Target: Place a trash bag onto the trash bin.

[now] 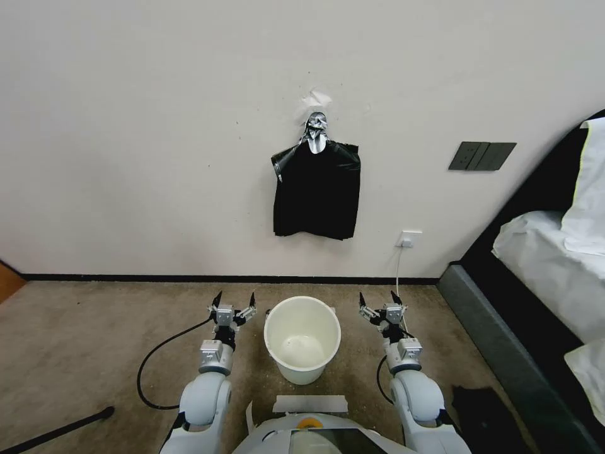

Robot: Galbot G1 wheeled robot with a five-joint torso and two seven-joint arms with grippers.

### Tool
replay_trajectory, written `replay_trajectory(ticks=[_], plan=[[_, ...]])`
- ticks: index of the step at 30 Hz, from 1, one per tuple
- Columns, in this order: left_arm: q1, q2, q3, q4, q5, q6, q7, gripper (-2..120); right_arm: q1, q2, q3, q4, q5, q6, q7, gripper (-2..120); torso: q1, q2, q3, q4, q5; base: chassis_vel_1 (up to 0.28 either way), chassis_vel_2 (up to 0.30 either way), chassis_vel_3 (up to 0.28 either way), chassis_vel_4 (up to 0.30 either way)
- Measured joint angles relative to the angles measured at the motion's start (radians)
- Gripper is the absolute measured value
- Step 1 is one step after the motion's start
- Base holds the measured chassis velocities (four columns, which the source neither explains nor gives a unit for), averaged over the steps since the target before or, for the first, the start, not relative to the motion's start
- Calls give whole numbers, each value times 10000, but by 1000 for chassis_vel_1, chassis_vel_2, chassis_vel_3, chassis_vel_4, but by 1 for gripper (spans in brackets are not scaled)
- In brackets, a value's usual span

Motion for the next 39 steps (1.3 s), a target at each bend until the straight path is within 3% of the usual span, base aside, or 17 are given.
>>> replay_trajectory(ticks=[12, 15, 17, 18, 26, 31, 39], plan=[[-2, 34, -32, 22, -115, -30, 35, 100, -37, -57, 5, 60, 30, -22, -4, 100, 0, 0, 0, 0, 1, 0, 0, 0, 0], [-21, 253, -284, 232, -769, -215, 313, 100, -375, -567, 154, 780, 362, -386, -205, 100, 0, 0, 0, 2, 6, 0, 0, 0, 0], [-46, 482, -538, 462, -1487, -427, 624, 100, -662, -1042, 311, 1454, 691, -698, -387, 100, 0, 0, 0, -3, -17, 0, 0, 0, 0], [-61, 610, -685, 575, -1877, -549, 790, 100, -675, -1160, 279, 1550, 894, -809, -434, 100, 0, 0, 0, -6, 4, 0, 0, 0, 0], [-120, 1349, -1359, 1184, -4131, -1163, 1827, 100, -290, -1538, -118, 1575, 1863, -798, -505, 100, 0, 0, 0, 4, -1, 0, 0, 0, 0], [-118, 1484, -1243, 1163, -4401, -1195, 2018, 100, -62, -1631, -422, 1423, 2275, -575, -501, 100, 0, 0, 0, -3, -1, 0, 0, 0, 0], [-104, 1662, -1003, 811, -4480, -1372, 2080, 100, 2258, -2595, -1644, 906, 5054, -89, -184, 100, 1, 0, 1, 2, 1, 0, 0, 0, 0]])
